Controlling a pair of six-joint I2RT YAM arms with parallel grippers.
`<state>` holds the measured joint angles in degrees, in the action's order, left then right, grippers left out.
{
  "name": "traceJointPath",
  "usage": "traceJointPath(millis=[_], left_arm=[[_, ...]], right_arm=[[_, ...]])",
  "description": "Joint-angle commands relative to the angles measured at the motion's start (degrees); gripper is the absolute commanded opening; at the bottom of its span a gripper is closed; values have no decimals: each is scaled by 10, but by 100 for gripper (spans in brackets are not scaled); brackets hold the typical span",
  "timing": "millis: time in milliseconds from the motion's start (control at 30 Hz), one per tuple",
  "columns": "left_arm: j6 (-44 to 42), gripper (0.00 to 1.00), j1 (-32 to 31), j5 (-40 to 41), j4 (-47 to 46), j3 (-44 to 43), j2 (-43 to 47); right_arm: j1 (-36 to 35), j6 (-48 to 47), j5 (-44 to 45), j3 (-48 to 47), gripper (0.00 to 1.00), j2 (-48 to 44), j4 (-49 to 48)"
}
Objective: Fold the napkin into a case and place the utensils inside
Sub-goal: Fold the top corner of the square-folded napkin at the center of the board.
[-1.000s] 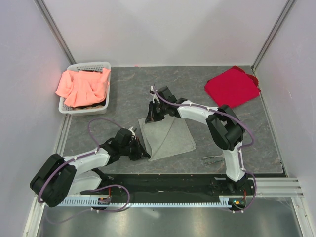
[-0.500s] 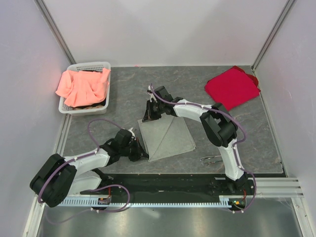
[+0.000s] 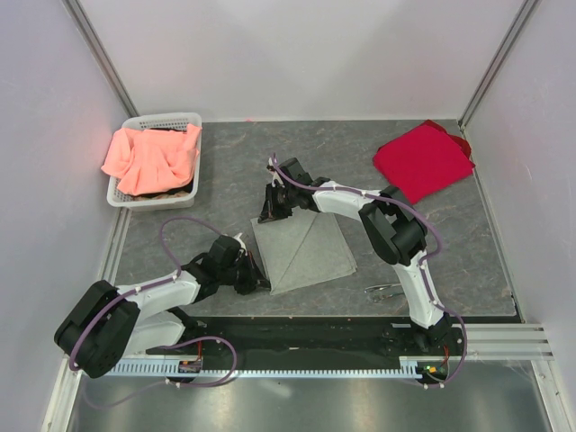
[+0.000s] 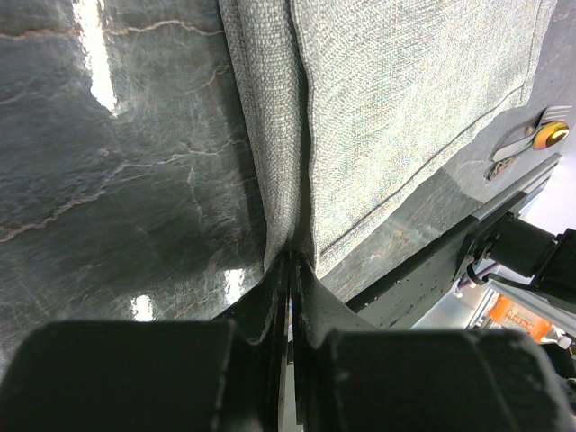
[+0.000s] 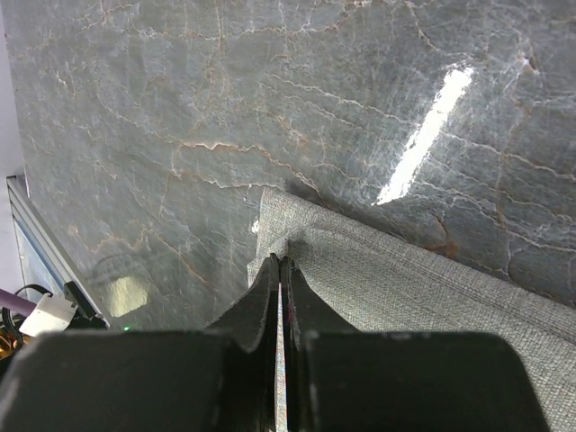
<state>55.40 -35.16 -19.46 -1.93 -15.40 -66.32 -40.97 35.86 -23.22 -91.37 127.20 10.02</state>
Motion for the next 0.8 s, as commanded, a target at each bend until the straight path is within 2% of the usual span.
traceJointPath(millis=[0,167,533,767], left_arm=[[2,8,-2,14,-3,-2,0],[-3,8,-3,12,12,-8,5],[25,11,-3,10,65,-25,86],[25,10,-3,5,69,-21,77]], right_arm=[[4,4,7,-32,4,8,-4],[4,5,2,-32,4,6,1],[4,7,-5,-7,6,-31,2],[5,10,-6,5,7,-40,-2]])
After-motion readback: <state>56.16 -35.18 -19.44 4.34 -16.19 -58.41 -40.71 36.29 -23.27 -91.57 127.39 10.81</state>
